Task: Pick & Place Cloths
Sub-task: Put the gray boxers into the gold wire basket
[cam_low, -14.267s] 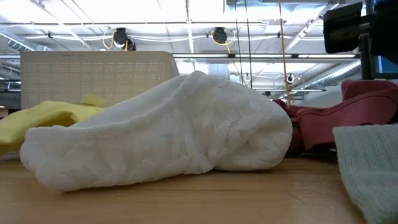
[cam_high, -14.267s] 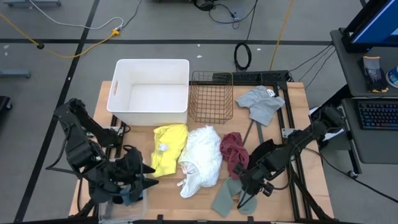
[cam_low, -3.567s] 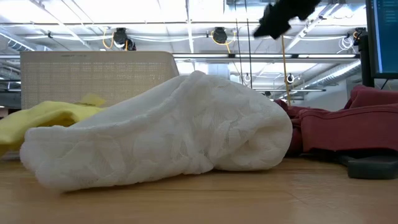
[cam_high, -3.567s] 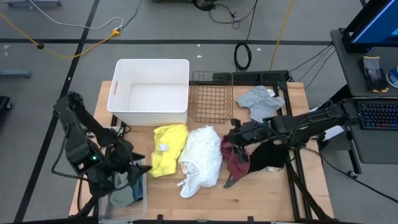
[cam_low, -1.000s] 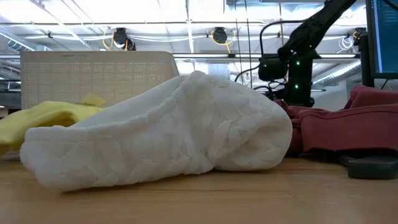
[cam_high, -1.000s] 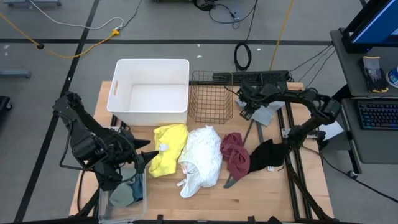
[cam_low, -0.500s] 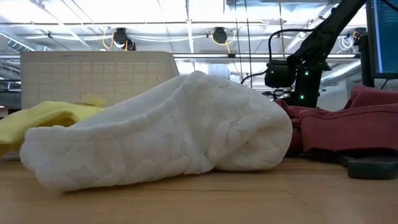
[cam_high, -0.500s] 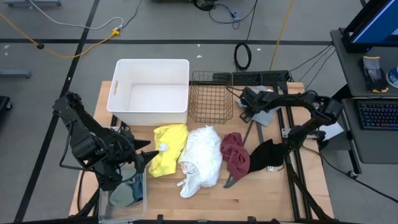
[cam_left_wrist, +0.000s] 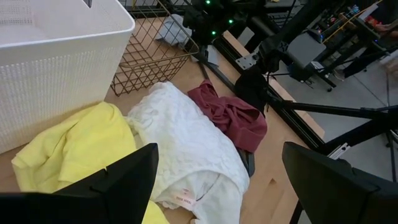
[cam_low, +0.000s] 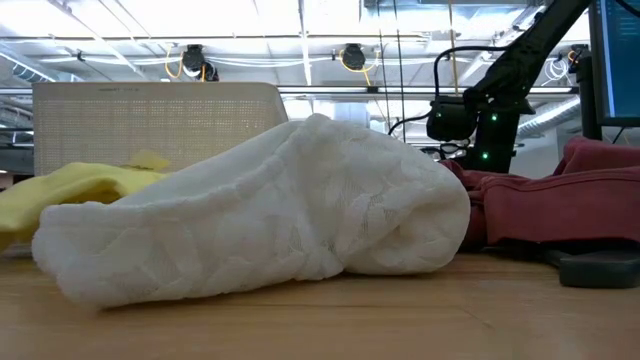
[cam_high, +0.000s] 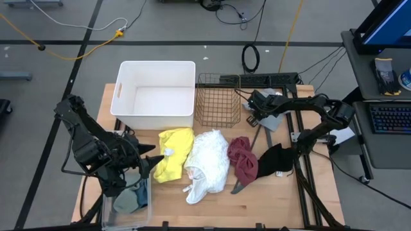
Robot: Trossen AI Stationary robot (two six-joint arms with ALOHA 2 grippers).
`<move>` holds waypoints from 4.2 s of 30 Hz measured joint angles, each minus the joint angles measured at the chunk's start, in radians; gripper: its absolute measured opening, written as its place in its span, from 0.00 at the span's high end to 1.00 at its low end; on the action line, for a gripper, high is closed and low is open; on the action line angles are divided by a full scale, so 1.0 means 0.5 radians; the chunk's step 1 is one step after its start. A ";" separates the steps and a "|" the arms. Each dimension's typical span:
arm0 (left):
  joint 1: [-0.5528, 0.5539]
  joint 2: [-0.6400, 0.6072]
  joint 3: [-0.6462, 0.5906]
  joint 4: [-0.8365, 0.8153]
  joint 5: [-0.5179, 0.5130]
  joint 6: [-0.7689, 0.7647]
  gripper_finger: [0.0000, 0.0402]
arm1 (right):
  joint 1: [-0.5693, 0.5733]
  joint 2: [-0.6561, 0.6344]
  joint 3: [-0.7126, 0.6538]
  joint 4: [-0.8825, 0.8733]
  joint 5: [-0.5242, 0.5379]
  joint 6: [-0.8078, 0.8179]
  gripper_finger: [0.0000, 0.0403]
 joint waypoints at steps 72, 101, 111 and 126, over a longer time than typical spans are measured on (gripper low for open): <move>0.813 0.298 0.000 2.346 0.130 3.451 0.14 | 0.828 -1.338 0.515 1.458 -1.006 0.844 1.00; 1.053 0.534 0.002 2.568 0.783 3.289 0.14 | 1.354 -0.624 0.515 2.162 -1.106 1.169 1.00; 1.144 0.739 0.000 2.755 1.158 3.068 0.14 | 1.379 -0.556 0.578 2.167 -1.219 1.175 1.00; 1.189 0.797 -0.001 2.771 1.557 2.865 0.78 | 1.379 -0.557 0.581 2.152 -1.262 1.170 1.00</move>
